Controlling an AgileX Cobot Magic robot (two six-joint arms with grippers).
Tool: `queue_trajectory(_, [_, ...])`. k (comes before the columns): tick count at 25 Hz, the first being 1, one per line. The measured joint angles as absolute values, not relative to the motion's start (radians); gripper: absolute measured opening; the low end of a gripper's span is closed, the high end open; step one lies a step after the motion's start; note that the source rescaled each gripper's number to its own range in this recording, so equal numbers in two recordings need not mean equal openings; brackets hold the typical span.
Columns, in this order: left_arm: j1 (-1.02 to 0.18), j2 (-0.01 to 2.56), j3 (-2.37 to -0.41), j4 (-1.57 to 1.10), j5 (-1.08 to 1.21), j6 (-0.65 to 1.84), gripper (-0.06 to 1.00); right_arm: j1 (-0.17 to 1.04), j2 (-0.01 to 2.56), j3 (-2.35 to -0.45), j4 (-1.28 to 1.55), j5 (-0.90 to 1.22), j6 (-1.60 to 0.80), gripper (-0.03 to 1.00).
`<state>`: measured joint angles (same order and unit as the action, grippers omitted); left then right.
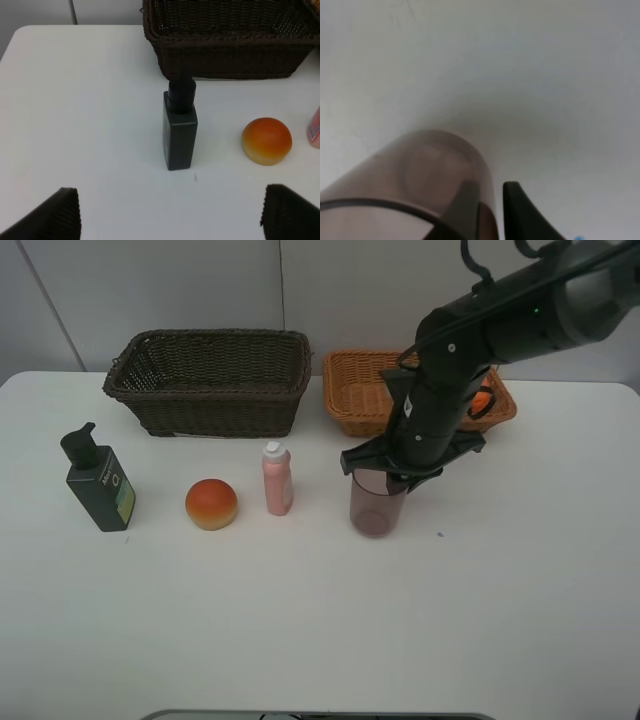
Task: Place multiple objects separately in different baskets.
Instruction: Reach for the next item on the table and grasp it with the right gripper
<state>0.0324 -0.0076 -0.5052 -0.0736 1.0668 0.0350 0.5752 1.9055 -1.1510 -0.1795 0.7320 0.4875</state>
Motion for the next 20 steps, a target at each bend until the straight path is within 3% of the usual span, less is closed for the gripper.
queue_trajectory(20, [0.032,-0.008,-0.505,-0.074,1.067,0.035,0.88,0.575,1.797,-1.179,-0.186,0.766,0.483,0.00])
